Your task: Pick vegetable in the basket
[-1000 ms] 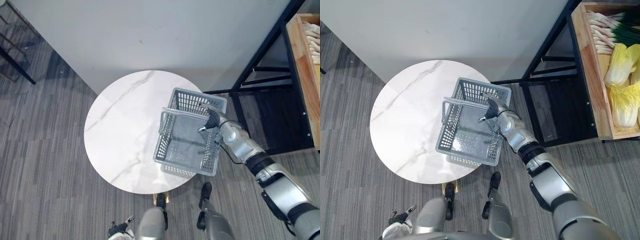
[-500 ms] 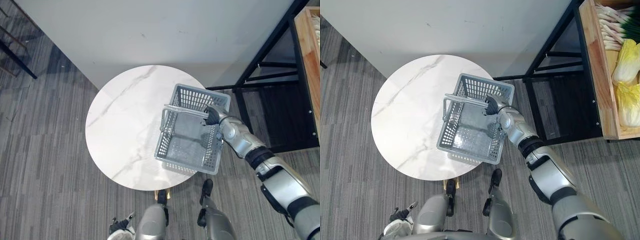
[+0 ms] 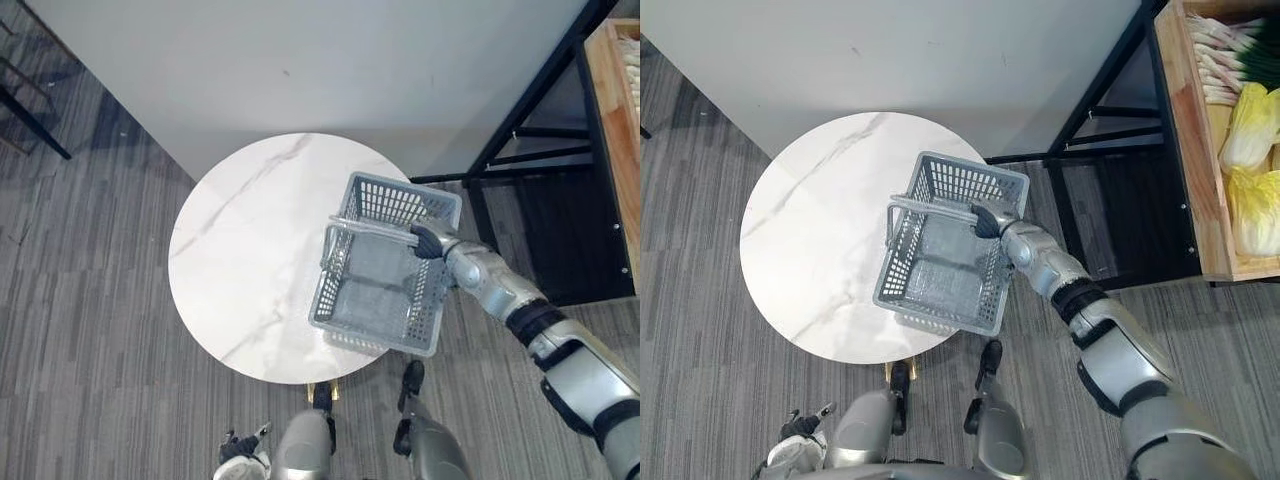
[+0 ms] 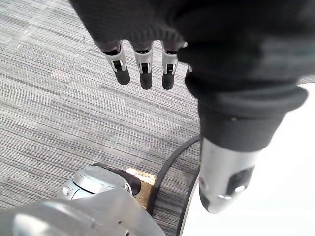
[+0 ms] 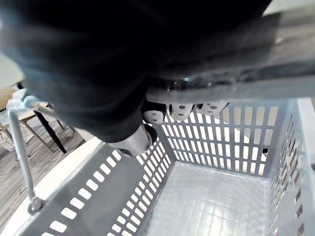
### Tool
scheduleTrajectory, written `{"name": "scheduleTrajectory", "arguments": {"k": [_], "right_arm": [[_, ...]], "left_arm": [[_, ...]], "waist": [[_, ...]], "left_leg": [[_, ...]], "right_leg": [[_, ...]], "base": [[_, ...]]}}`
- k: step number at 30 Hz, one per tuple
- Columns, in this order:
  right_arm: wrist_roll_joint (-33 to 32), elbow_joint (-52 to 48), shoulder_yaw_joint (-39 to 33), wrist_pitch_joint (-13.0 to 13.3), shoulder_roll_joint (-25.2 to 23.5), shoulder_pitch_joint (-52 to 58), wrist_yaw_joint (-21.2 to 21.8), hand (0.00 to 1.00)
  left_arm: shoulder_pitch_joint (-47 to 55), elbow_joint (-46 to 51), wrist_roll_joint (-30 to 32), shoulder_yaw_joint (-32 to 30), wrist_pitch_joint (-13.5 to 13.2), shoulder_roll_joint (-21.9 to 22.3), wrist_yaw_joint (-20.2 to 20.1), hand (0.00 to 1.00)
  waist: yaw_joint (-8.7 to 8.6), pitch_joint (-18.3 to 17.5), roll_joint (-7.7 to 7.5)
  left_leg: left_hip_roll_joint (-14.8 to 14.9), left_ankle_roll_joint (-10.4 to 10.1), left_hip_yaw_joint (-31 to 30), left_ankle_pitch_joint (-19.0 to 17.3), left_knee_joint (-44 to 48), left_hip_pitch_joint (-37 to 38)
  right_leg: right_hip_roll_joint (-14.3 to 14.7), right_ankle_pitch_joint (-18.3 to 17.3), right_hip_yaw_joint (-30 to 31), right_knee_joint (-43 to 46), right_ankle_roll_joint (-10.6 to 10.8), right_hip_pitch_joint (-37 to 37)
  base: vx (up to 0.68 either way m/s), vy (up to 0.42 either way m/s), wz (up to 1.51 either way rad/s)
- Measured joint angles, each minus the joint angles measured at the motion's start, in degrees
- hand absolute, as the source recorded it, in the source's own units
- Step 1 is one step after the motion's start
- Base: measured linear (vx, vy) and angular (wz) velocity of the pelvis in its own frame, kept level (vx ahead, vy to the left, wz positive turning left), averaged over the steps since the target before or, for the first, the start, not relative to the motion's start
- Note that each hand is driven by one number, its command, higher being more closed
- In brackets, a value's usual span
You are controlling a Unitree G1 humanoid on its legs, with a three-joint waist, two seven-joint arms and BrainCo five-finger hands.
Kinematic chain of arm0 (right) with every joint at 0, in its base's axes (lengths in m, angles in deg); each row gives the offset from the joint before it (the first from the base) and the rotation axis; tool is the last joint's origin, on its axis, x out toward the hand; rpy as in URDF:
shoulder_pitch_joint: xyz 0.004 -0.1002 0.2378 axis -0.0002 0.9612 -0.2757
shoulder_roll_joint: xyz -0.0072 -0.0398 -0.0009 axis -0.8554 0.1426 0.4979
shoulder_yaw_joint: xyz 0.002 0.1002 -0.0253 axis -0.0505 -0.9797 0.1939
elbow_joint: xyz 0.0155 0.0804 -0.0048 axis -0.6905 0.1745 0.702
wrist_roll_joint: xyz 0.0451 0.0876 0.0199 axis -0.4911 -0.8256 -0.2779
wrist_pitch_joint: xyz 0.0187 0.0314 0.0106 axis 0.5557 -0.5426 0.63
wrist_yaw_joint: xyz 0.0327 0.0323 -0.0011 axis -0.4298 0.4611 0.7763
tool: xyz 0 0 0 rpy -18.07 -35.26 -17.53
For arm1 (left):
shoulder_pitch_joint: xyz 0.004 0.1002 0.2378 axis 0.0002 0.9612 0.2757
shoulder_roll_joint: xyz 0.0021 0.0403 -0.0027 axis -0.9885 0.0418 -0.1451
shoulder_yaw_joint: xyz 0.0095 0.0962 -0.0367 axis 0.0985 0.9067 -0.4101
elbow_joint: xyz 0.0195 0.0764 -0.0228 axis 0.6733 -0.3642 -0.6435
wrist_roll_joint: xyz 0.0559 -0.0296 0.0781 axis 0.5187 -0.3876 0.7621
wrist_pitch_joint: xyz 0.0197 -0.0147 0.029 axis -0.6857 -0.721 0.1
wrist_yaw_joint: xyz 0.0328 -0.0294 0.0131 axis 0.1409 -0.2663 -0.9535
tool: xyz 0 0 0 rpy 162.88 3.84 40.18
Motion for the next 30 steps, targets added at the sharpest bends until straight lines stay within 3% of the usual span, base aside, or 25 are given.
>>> {"name": "scheduleTrajectory", "arguments": {"k": [3,7,11,21,30], "right_arm": [[-0.09,-6.12,0.04,0.09,1.81,3.2,0.9,1.0],[-1.3,-16.62,-0.04,2.2,5.32,6.54,2.01,1.0],[-1.47,-23.33,-0.78,4.08,7.68,8.04,3.54,1.0],[-9.53,-40.35,-5.27,9.09,13.25,11.84,10.85,1.0],[-10.28,-41.33,-5.7,9.54,13.9,16.72,13.48,1.0]], "left_arm": [[0.37,-0.02,0.06,-0.14,0.06,-0.65,-0.03,0.0],[2.15,-0.4,0.09,-0.75,0.09,-1.81,-0.04,0.0],[3.32,-0.73,0.89,-1.93,0.15,-1.73,-0.11,0.0],[6.01,-2.73,2.33,-5.22,0.22,-0.53,-0.03,0.0],[7.61,-2.84,3.65,-7.14,0.38,0.26,-0.16,0.0]], "waist": [[-0.31,-0.84,-1.15],[-2.8,-4.01,-3.06],[-3.21,-7.23,-3.31],[-4.87,-12.95,-3.14],[-4.82,-14.35,-3.19]], "left_leg": [[0.03,-0.01,0.99,-0.01,-0.28,0.62],[0.21,-0.02,1.63,-0.02,-0.31,1.25],[0.5,-0.06,2.93,-0.29,-0.35,2.12],[1.69,-0.68,4.53,-1.0,0.21,2.76],[1.86,-0.77,5.72,-1.62,-0.05,5.32]], "right_leg": [[0.11,0.02,0.86,0.0,0.0,-0.01],[0.4,0.46,1.69,-0.06,-0.41,0.1],[0.76,0.46,3.19,-0.08,-0.41,0.26],[1.7,0.13,4.82,-0.08,-0.75,0.35],[2.42,0.02,5.83,0.02,-0.83,2.16]], "base": [[0.0,-0.003,-0.16],[-0.01,-0.005,-0.09],[-0.02,-0.015,-0.19],[-0.02,-0.012,-0.09],[0.0,0.009,-0.07]]}}
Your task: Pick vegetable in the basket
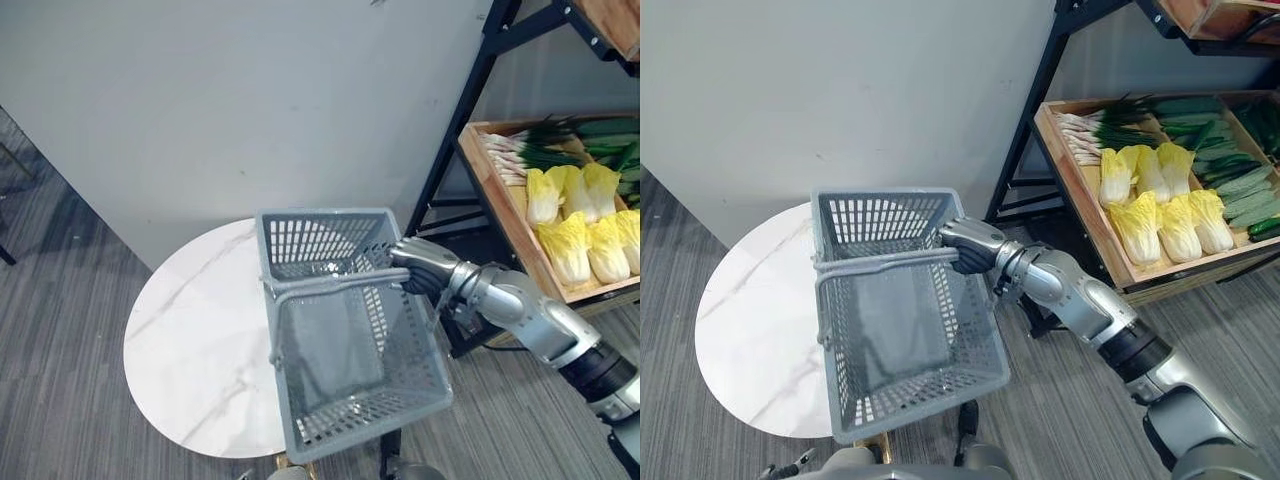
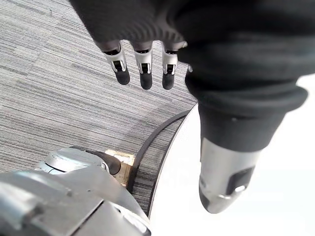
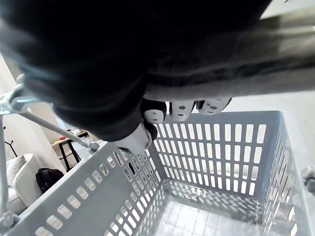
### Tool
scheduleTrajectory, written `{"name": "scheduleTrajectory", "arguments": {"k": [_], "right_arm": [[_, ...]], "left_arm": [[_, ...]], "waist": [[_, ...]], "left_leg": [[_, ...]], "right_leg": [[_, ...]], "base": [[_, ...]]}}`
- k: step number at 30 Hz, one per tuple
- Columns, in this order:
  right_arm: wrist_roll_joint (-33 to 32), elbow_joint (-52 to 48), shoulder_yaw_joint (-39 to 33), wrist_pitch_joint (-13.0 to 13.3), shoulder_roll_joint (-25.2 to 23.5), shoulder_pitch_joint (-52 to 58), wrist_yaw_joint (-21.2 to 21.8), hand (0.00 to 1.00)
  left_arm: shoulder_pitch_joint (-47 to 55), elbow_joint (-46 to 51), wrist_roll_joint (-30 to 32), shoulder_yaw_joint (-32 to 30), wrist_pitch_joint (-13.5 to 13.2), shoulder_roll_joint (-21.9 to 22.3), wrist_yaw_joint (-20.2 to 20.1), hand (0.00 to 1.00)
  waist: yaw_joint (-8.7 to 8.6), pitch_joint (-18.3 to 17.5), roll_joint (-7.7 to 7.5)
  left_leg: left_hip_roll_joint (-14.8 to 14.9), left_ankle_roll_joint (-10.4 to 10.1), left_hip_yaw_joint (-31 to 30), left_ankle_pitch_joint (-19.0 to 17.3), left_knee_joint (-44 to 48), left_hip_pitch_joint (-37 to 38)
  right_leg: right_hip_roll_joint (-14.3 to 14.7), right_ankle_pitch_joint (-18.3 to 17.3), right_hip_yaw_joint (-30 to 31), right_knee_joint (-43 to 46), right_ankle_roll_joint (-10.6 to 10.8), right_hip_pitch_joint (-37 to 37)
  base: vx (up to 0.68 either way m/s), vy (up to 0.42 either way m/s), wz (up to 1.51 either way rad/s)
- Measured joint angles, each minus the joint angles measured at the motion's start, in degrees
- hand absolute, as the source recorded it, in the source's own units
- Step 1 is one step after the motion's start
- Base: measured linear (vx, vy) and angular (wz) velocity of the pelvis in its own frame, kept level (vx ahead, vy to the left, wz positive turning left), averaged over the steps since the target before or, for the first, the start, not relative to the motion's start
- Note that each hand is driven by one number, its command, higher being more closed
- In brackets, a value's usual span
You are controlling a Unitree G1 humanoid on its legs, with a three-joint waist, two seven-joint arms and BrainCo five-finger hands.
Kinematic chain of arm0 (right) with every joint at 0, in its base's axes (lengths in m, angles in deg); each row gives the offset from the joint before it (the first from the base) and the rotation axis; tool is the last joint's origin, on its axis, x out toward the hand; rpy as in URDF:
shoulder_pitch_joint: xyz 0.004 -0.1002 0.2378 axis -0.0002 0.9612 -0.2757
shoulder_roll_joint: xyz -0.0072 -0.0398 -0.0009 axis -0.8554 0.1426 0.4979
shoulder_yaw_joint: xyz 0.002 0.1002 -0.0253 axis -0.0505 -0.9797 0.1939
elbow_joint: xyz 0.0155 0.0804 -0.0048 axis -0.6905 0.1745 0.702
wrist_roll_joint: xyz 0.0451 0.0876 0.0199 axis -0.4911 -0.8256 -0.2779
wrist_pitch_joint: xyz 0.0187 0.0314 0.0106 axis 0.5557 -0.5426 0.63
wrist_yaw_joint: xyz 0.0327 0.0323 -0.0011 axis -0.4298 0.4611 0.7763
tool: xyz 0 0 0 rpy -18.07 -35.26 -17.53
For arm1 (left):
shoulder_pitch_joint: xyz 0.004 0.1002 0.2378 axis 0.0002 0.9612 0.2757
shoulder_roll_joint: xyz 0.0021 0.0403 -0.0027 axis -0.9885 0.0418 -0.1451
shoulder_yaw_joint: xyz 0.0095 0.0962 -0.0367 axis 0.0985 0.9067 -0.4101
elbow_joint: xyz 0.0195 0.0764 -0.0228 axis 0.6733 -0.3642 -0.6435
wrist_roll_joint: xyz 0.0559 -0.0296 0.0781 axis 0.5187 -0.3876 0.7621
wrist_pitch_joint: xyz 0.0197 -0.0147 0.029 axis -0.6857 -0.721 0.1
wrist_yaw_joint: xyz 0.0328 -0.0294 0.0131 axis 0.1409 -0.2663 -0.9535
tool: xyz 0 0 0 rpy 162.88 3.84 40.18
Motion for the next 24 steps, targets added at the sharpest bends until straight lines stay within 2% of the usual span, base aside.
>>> {"name": "scheduleTrajectory", "arguments": {"k": [3,6,10,11,12,13,14,15,16,17,18,19,20,21,22,23,24], "right_arm": [[0.02,0.14,-5.27,0.82,0.0,4.63,0.01,1.0],[0.39,0.25,-8.83,1.53,-0.21,8.56,-0.39,1.0],[2.86,0.24,-11.5,1.43,-1.54,12.59,-2.09,1.0],[3.52,0.09,-12.4,1.35,-3.13,13.23,-2.3,1.0],[4.11,-0.15,-12.54,1.74,-3.62,12.96,-2.76,1.0],[4.65,-0.08,-12.55,2.0,-3.9,12.91,-3.02,1.0],[5.37,0.06,-12.53,2.58,-4.96,13.22,-3.11,1.0],[6.12,0.05,-12.52,3.63,-6.26,13.29,-3.23,1.0],[6.67,0.03,-12.52,4.25,-6.76,13.29,-3.43,1.0],[8.04,0.04,-12.5,5.03,-7.87,13.21,-3.53,1.0],[8.78,0.08,-12.42,5.5,-8.49,12.97,-3.53,1.0],[9.67,0.3,-11.66,5.52,-9.84,12.85,-3.45,1.0],[9.77,0.37,-11.02,5.49,-10.59,12.69,-3.23,1.0],[9.51,-0.04,-9.93,5.65,-10.78,12.76,-3.13,1.0],[9.32,-0.02,-9.97,5.49,-10.77,12.71,-3.1,1.0],[8.96,-0.02,-10.02,5.13,-10.75,12.52,-2.99,1.0],[8.93,-0.02,-9.92,4.58,-10.82,11.91,-2.63,1.0]], "left_arm": [[0.24,-0.02,0.35,0.24,-0.02,0.54,-0.03,0.0],[0.1,-0.01,0.39,1.85,0.03,0.32,0.06,0.0],[-0.67,0.01,2.64,4.73,0.84,-0.89,0.26,0.0],[-1.34,-0.05,3.19,4.86,0.9,-1.27,0.24,0.0],[-1.93,-1.18,3.61,4.63,0.85,-0.87,0.22,0.0],[-2.32,-1.53,3.46,4.75,0.88,-0.41,0.24,0.0],[-2.24,-1.4,2.55,5.07,0.85,-0.51,0.3,0.0],[-1.84,-0.94,1.87,5.42,0.82,-0.83,0.36,0.0],[-1.46,-1.01,1.84,5.38,0.84,-0.99,0.4,0.0],[-1.65,-0.9,1.27,5.34,0.8,-1.12,0.42,0.0],[-2.63,-0.54,0.22,4.58,0.84,-1.73,0.43,0.0],[-2.75,-0.79,0.04,3.27,0.89,-1.63,0.34,0.0],[-2.68,-1.41,0.13,2.2,0.72,-1.41,0.18,0.0],[-2.05,-1.62,0.15,2.08,0.13,-1.49,0.45,0.0],[-1.83,-1.69,0.18,2.27,0.14,-1.54,0.45,0.0],[-1.68,-1.64,0.19,2.65,0.13,-1.59,0.47,0.0],[-1.67,-1.56,0.22,2.68,0.11,-1.67,0.48,0.0]], "waist": [[-0.42,0.78,1.55],[-1.56,1.16,2.21],[-2.06,1.32,1.67],[-2.11,1.41,1.1],[-1.57,1.88,1.96],[-1.55,2.31,2.64],[-2.15,2.75,3.5],[-2.42,2.66,3.4],[-2.26,2.62,3.22],[-1.82,2.53,2.32],[-1.7,2.83,1.69],[-0.68,2.73,2.14],[0.57,3.0,1.64],[-0.19,2.5,0.94],[-0.35,2.49,0.94],[-0.31,2.01,0.21],[0.08,1.76,-0.19]], "left_leg": [[2.59,0.15,0.33,-5.06,8.92,-2.71],[2.8,1.07,0.52,-7.1,12.83,-2.87],[2.14,3.3,4.8,-9.51,17.27,-4.18],[1.88,4.28,7.69,-9.2,17.2,-4.38],[3.0,5.38,11.47,-8.38,16.28,-5.29],[3.49,5.45,13.04,-7.91,15.64,-5.26],[4.49,5.6,14.9,-7.21,14.62,-4.67],[5.57,5.62,17.74,-7.09,14.67,-4.45],[6.17,5.69,19.15,-7.14,15.16,-4.51],[7.19,5.89,22.04,-7.5,16.76,-5.06],[7.38,5.55,23.05,-8.09,18.84,-5.98],[6.74,6.45,19.65,-7.2,14.85,-7.37],[7.27,6.66,21.85,-5.29,12.11,-5.79],[6.91,6.2,26.16,-3.09,9.31,-3.45],[6.87,6.13,27.33,-2.96,8.95,-2.93],[6.87,6.12,29.25,-2.95,9.1,-2.79],[7.19,6.05,31.31,-2.88,9.42,-2.87]], "right_leg": [[1.11,-2.56,0.89,5.24,0.13,-1.26],[1.13,-4.16,2.08,10.77,0.47,-2.74],[0.03,-3.32,5.68,13.24,1.45,-5.71],[-0.29,-1.81,6.31,11.55,-1.34,-7.12],[-1.68,-6.28,0.49,16.55,-8.13,-10.46],[-3.0,-8.08,-3.95,24.01,-10.31,-12.72],[-5.4,-10.08,-9.91,35.9,-12.6,-14.18],[-7.87,-14.19,-14.15,43.61,-13.91,-13.62],[-9.07,-15.82,-16.06,45.97,-14.75,-13.06],[-11.27,-17.19,-19.18,48.24,-15.86,-12.59],[-10.2,-15.74,-21.87,45.99,-14.83,-12.99],[-3.9,-14.13,-18.67,34.84,-14.53,-10.78],[-3.11,-15.48,-18.16,33.83,-14.51,-9.13],[-7.1,-20.73,-21.16,42.11,-14.04,-6.1],[-8.37,-21.55,-21.31,42.11,-11.46,-3.78],[-10.33,-21.59,-21.18,39.75,-8.26,-0.55],[-10.97,-21.58,-20.93,35.05,-5.43,1.92]], "base": [[-0.06,0.056,-0.17],[-0.06,0.074,-0.13],[-0.17,0.164,-0.51],[-0.26,0.106,-1.05],[-0.32,0.133,-1.18],[-0.28,0.105,-1.21],[-0.19,0.129,-1.18],[-0.07,0.079,-1.18],[-0.04,0.03,-1.31],[-0.06,-0.004,-1.25],[-0.14,0.006,-1.74],[-0.21,0.02,-1.73],[-0.24,0.02,-2.0],[-0.16,0.013,-1.45],[-0.1,-0.016,-1.3],[-0.05,-0.038,-1.0],[-0.11,-0.129,-1.24]]}}
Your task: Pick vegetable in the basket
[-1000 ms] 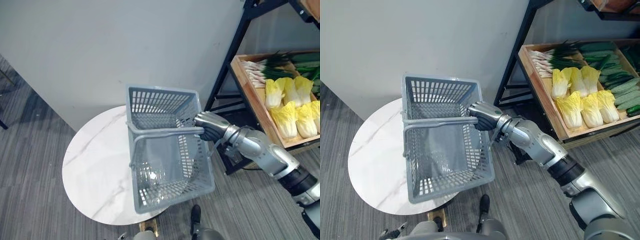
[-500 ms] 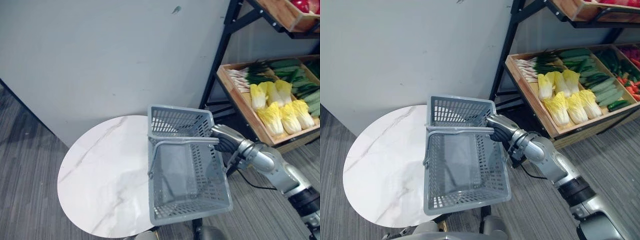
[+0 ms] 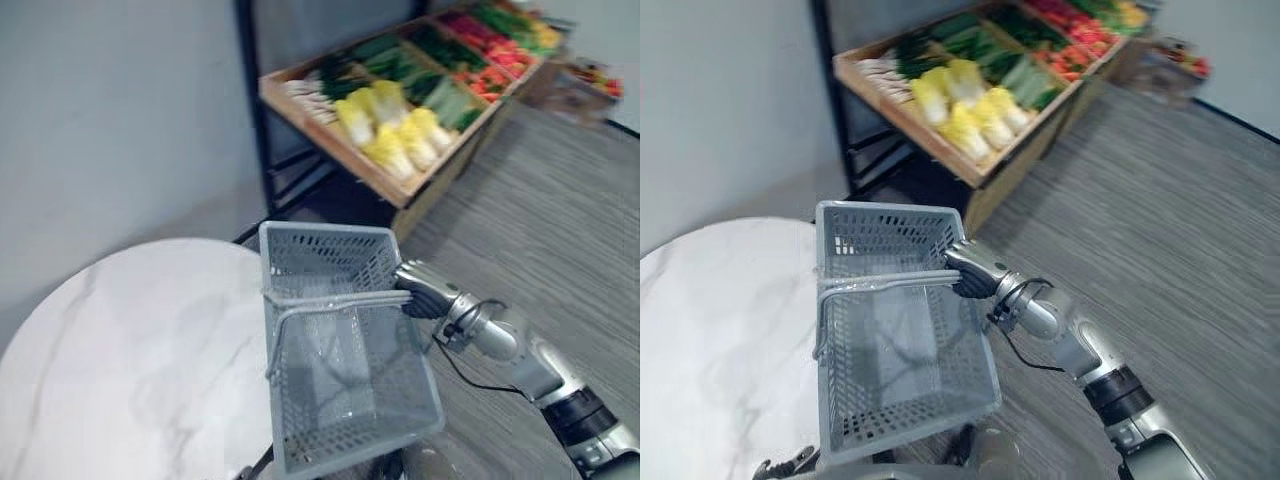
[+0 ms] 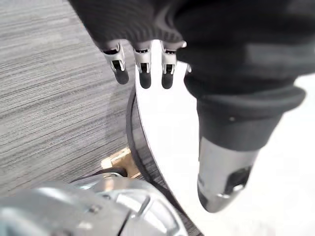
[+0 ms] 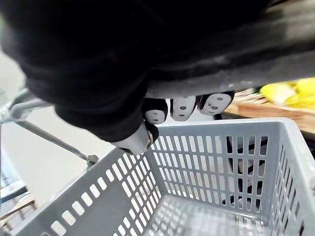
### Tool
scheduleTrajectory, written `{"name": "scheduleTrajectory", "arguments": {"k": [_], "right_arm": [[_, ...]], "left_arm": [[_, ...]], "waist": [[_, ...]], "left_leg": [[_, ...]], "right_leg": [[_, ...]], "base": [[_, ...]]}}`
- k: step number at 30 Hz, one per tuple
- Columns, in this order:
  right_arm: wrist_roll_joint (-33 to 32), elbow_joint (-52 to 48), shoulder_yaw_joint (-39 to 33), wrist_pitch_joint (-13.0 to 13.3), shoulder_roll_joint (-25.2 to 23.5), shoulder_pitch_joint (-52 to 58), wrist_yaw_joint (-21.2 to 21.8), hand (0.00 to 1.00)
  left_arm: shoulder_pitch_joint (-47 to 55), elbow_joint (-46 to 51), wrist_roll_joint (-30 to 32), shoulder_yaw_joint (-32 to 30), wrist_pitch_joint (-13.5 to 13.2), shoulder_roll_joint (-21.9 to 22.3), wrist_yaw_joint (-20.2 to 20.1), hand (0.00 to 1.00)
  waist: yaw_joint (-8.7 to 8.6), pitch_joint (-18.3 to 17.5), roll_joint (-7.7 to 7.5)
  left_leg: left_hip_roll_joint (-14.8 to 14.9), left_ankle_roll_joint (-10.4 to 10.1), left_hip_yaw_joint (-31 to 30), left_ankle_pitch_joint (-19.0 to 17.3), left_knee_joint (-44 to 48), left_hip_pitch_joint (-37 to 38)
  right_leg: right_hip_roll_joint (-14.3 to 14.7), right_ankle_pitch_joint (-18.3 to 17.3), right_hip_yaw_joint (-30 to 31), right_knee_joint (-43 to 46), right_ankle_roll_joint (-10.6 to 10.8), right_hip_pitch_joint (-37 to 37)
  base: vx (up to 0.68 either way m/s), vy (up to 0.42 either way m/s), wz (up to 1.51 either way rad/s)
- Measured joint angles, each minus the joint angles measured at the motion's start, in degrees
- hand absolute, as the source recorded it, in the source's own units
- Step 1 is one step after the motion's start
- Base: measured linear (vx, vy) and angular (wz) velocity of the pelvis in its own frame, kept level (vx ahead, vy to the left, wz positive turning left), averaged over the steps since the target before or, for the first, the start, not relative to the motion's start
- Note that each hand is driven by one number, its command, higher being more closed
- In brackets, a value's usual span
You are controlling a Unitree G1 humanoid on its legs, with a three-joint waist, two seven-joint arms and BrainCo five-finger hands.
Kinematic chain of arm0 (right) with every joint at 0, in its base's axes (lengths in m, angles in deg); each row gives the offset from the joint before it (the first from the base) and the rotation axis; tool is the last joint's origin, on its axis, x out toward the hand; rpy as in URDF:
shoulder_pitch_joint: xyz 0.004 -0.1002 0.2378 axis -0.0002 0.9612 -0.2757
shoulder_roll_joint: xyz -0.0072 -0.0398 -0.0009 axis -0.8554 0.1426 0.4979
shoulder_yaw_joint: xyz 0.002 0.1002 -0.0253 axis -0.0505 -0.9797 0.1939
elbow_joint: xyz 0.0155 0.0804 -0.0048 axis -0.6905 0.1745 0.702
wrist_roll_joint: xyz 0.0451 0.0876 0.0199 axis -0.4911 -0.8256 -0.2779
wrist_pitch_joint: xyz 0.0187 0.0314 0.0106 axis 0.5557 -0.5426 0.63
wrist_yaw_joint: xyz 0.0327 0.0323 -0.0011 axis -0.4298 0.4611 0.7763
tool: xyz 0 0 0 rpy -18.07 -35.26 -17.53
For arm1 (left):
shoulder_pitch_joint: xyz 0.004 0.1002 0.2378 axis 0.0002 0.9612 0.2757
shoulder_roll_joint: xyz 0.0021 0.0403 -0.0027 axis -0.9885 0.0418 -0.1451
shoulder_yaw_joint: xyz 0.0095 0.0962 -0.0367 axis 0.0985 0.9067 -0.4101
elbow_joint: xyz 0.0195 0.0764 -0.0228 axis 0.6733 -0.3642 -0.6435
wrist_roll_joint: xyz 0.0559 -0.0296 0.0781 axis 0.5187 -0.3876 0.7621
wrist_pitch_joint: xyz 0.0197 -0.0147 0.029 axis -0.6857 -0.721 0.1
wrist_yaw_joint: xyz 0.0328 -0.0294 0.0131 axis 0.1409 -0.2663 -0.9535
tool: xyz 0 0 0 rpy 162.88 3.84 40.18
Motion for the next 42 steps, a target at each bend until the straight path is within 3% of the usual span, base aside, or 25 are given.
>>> {"name": "scheduleTrajectory", "arguments": {"k": [1,2,6,13,15,16,18,20,21,22,25,27,30,36,42], "right_arm": [[0.0,0.0,0.52,-0.82,-0.07,-0.96,0.19,1.0],[-0.01,-0.01,0.75,-1.07,-0.07,-1.24,0.31,1.0],[-1.5,-0.06,2.61,-3.74,0.05,-1.22,0.32,1.0],[-4.65,-2.77,2.81,-7.39,0.4,0.62,0.41,1.0],[-5.83,-2.76,2.6,-8.33,0.38,2.42,0.47,1.0],[-5.83,-2.73,2.6,-8.41,0.38,2.68,0.53,1.0],[-5.79,-2.49,2.64,-8.27,0.35,3.35,1.1,1.0],[-5.75,-2.26,2.68,-7.73,0.41,3.43,1.83,1.0],[-5.75,-2.24,2.44,-7.63,0.98,3.39,2.19,1.0],[-5.75,-2.19,2.11,-7.63,1.46,4.37,2.32,1.0],[-5.31,-1.76,1.46,-8.04,1.9,8.73,2.66,1.0],[-3.17,-0.43,1.14,-9.1,1.18,11.36,2.66,1.0],[-1.96,2.28,-4.35,-10.45,-0.13,17.33,2.14,1.0],[-1.86,8.98,-14.11,-9.98,-4.47,24.18,-3.6,1.0],[-1.57,15.05,-14.71,-10.12,-6.14,26.65,-7.55,1.0]], "left_arm": [[0.0,0.22,0.03,0.03,-0.08,-0.07,-0.01,0.0],[0.01,0.44,0.07,0.02,-0.07,0.15,-0.01,0.0],[-0.19,0.48,0.12,-0.05,-0.14,-0.11,0.08,0.0],[-1.28,-0.45,0.37,0.95,-0.27,-0.85,-0.53,0.0],[-1.31,-0.59,2.01,1.86,-0.51,-0.62,-0.89,0.0],[-1.29,-0.61,2.06,2.03,-0.52,-0.48,-1.09,0.0],[-0.02,-0.62,1.79,2.15,-0.98,0.46,-1.5,0.0],[0.31,-0.56,1.59,2.78,-1.38,0.86,-1.83,0.0],[0.65,-0.53,0.28,3.92,-1.26,0.94,-1.79,0.0],[0.62,-0.46,-0.35,4.57,-1.04,1.1,-1.67,0.0],[0.37,-0.14,-0.33,6.42,-0.32,1.0,-1.87,0.0],[0.12,-0.12,-0.31,6.67,0.05,0.77,-2.87,0.0],[0.16,0.02,-0.32,7.33,-0.04,0.69,-4.66,0.0],[1.61,-0.01,-0.27,7.18,-0.22,0.96,-4.96,0.0],[2.19,0.09,0.06,7.3,-1.0,0.73,-5.11,0.0]], "waist": [[0.02,-0.21,-0.31],[-0.14,-0.07,0.15],[-1.38,-0.36,1.75],[-2.03,-0.32,1.67],[-2.07,-0.3,1.86],[-2.04,-0.3,1.86],[-1.74,-0.25,2.29],[-1.48,-0.35,2.36],[-1.5,-0.91,4.2],[-1.68,-1.15,4.97],[-2.29,-1.32,6.17],[-3.39,-1.25,5.76],[-3.28,-1.65,6.47],[-3.83,-3.55,6.53],[-4.74,-4.5,6.18]], "left_leg": [[1.08,-0.26,2.25,0.44,0.35,-0.14],[1.79,-0.49,3.32,0.69,0.99,-0.15],[5.8,-1.33,4.71,2.54,2.87,-1.49],[7.14,-2.83,1.84,9.42,-2.12,-1.46],[7.31,-3.43,-3.96,10.92,-1.96,-1.42],[7.08,-3.37,-6.8,11.36,-1.67,-1.45],[5.45,-3.08,-21.7,12.31,1.98,-2.1],[2.09,-4.85,-32.29,9.64,2.92,-3.01],[-1.35,-5.69,-39.41,7.42,2.27,-3.53],[-2.7,-5.65,-41.23,7.24,0.62,-3.55],[-3.99,-6.91,-42.41,6.46,-5.06,-0.42],[-5.23,-7.03,-41.34,6.35,-5.77,-0.32],[-6.8,-7.0,-40.51,6.33,-6.11,-0.13],[-7.4,-6.45,-40.81,6.64,-8.72,1.95],[-7.29,-5.44,-40.55,6.2,-10.75,2.63]], "right_leg": [[1.26,-0.09,-0.31,-5.75,1.23,1.26],[2.24,0.02,-0.47,-8.93,1.4,1.95],[7.43,2.65,0.66,-20.1,6.05,3.88],[11.55,6.37,-0.99,-27.18,2.89,4.71],[12.92,7.37,1.14,-28.56,2.32,4.99],[13.19,8.03,2.53,-28.94,2.53,5.04],[13.77,9.15,9.59,-28.98,1.64,4.84],[13.93,9.78,15.41,-29.03,1.23,3.65],[14.6,10.64,20.19,-28.74,1.16,1.5],[15.13,11.38,22.68,-28.78,1.28,0.6],[16.2,13.01,27.09,-29.11,3.18,-0.65],[14.95,13.82,27.68,-29.75,4.36,-1.11],[13.4,14.43,27.46,-30.61,5.29,-1.05],[13.26,14.6,26.83,-31.49,5.53,0.23],[13.17,15.37,26.6,-33.75,6.07,0.82]], "base": [[-0.11,-0.135,-1.08],[-0.14,-0.168,-0.96],[-0.12,-0.153,-0.52],[-0.1,-0.151,-0.25],[-0.01,-0.121,-0.45],[0.0,-0.114,-0.92],[0.02,-0.085,-1.41],[0.05,0.037,-1.79],[0.04,0.104,-2.03],[0.01,0.109,-1.68],[0.03,0.14,-1.05],[0.04,0.176,-0.31],[0.03,0.162,-0.09],[0.0,0.03,0.01],[-0.05,0.009,-0.01]]}}
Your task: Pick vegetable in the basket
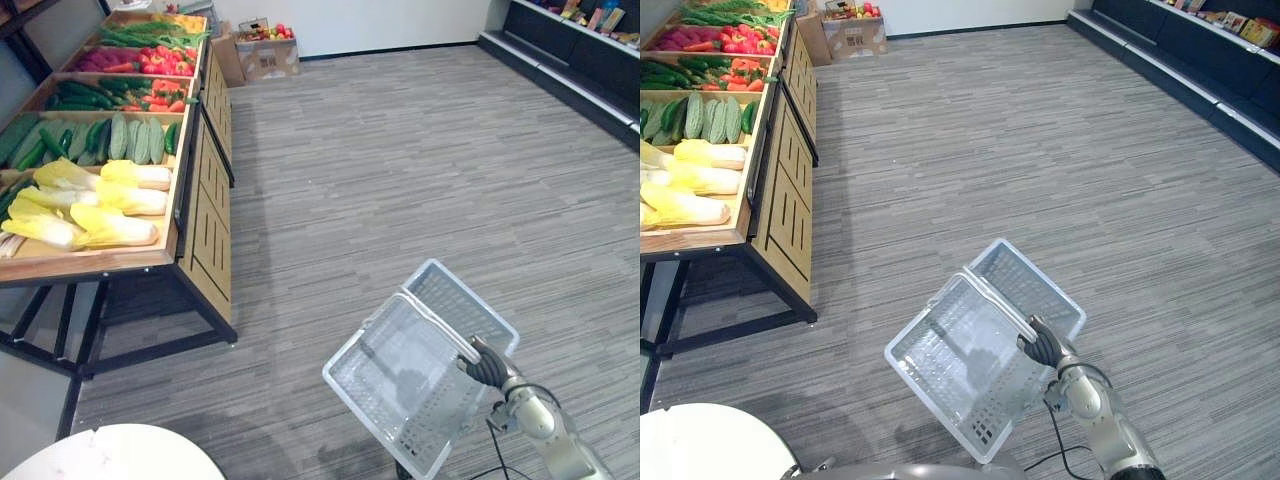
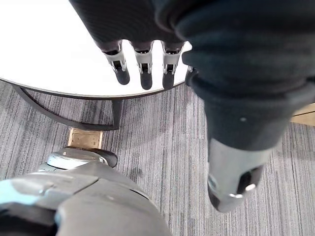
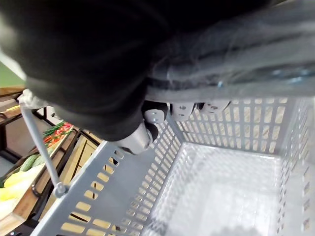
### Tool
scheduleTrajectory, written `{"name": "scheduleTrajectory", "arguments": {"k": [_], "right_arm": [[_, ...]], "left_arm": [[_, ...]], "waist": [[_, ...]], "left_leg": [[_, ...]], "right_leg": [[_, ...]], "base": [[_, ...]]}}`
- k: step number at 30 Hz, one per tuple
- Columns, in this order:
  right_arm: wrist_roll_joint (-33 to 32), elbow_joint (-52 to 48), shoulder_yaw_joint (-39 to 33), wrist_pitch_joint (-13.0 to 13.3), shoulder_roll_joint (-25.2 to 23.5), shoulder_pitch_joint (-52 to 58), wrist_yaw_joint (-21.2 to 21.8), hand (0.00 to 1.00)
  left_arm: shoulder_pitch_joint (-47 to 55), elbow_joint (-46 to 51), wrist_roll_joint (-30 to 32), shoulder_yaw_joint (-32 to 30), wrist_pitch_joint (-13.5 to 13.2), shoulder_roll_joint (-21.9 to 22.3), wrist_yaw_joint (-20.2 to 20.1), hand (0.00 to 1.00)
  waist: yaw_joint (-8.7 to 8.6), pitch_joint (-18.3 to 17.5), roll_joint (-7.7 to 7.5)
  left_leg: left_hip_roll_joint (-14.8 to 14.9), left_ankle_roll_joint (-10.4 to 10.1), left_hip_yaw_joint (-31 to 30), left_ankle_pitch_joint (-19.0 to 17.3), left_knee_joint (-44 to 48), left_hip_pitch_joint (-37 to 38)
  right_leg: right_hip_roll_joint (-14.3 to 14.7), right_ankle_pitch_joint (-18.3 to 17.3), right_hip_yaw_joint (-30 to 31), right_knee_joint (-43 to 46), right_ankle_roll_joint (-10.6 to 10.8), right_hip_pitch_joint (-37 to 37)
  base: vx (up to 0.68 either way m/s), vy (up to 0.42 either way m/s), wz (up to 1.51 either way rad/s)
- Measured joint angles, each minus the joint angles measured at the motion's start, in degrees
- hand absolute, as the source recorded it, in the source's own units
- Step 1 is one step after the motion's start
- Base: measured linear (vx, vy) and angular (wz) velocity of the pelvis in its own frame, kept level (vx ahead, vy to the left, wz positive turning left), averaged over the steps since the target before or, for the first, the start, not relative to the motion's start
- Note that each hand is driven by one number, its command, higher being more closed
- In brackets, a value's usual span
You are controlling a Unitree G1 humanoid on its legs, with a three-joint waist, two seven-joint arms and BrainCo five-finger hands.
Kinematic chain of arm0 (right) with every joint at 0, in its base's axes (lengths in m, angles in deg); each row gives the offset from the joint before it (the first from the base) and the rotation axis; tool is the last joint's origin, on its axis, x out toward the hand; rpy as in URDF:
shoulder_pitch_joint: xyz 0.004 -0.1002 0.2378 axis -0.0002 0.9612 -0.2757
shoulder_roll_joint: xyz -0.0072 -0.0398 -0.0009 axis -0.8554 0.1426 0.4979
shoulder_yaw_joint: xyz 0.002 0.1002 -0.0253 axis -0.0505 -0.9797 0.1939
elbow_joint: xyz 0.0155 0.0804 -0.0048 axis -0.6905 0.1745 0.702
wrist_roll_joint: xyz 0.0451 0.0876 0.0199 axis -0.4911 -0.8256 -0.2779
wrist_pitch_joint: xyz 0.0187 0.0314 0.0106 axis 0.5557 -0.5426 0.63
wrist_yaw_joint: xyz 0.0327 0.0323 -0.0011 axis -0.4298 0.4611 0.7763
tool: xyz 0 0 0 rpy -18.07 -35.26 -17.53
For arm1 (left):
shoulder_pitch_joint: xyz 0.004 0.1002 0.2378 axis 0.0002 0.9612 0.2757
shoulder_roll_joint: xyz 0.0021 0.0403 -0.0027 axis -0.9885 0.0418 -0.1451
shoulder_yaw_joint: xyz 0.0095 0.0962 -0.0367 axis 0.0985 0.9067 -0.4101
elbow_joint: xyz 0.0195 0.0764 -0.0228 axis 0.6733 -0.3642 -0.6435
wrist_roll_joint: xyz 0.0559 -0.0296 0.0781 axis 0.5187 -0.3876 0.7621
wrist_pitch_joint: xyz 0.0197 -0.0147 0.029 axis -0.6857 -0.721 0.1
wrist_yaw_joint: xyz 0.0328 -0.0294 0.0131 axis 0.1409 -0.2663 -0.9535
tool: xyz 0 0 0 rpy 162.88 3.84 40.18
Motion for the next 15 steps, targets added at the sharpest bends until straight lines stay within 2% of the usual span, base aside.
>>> {"name": "scheduleTrajectory", "arguments": {"k": [7,10,12,13,14,15], "right_arm": [[-0.07,3.14,-2.35,-0.26,-1.66,0.61,-1.58,1.0],[-0.11,3.14,-2.92,-0.25,-2.35,0.82,-1.58,1.0],[-0.35,3.06,-3.79,-0.19,-3.24,1.61,-1.59,1.0],[-0.46,2.96,-3.95,-0.09,-3.22,1.83,-1.61,1.0],[-0.53,2.95,-4.03,-0.02,-3.07,1.91,-1.76,1.0],[-0.52,2.85,-4.02,0.02,-2.83,1.55,-1.77,1.0]], "left_arm": [[-1.83,5.4,-0.63,3.33,-3.39,-0.29,-0.36,0.0],[-2.67,7.45,-0.47,3.34,-4.11,-0.18,0.62,0.0],[-1.9,7.17,-0.37,3.14,-4.04,-0.28,1.84,0.0],[-1.67,6.92,-0.18,3.12,-3.98,-0.27,2.19,0.0],[-1.46,6.07,0.83,2.22,-3.91,-0.19,2.8,0.0],[-1.38,5.69,1.48,1.47,-3.88,0.0,2.96,0.0]], "waist": [[-0.03,-0.71,-0.2],[-0.05,-0.62,0.25],[-0.13,-0.4,0.81],[-0.17,-0.37,0.99],[-0.05,-0.34,1.16],[0.16,-0.04,1.51]], "left_leg": [[0.54,0.0,0.17,-0.01,-1.1,0.35],[2.25,-0.47,0.19,-1.94,2.18,0.11],[4.6,-1.92,0.35,-3.19,9.44,-1.05],[5.07,-2.46,0.36,-3.55,12.14,-1.83],[6.53,-0.83,0.21,-2.44,22.8,-7.6],[7.63,0.47,0.24,-1.58,27.27,-10.12]], "right_leg": [[0.39,0.69,-0.64,-1.12,-0.2,0.23],[1.85,-1.28,-0.97,1.96,-1.67,0.03],[3.38,-5.34,-1.88,7.08,-3.01,-0.27],[3.7,-6.27,-2.09,7.95,-3.47,-0.3],[4.5,-6.52,-2.88,8.05,-3.9,-0.05],[4.82,-6.6,-3.43,10.48,-4.22,-0.49]], "base": [[-0.02,-0.001,-0.01],[0.01,-0.009,-0.03],[0.01,-0.046,0.0],[0.02,-0.078,0.06],[0.03,-0.107,-0.03],[0.11,-0.102,-0.22]]}}
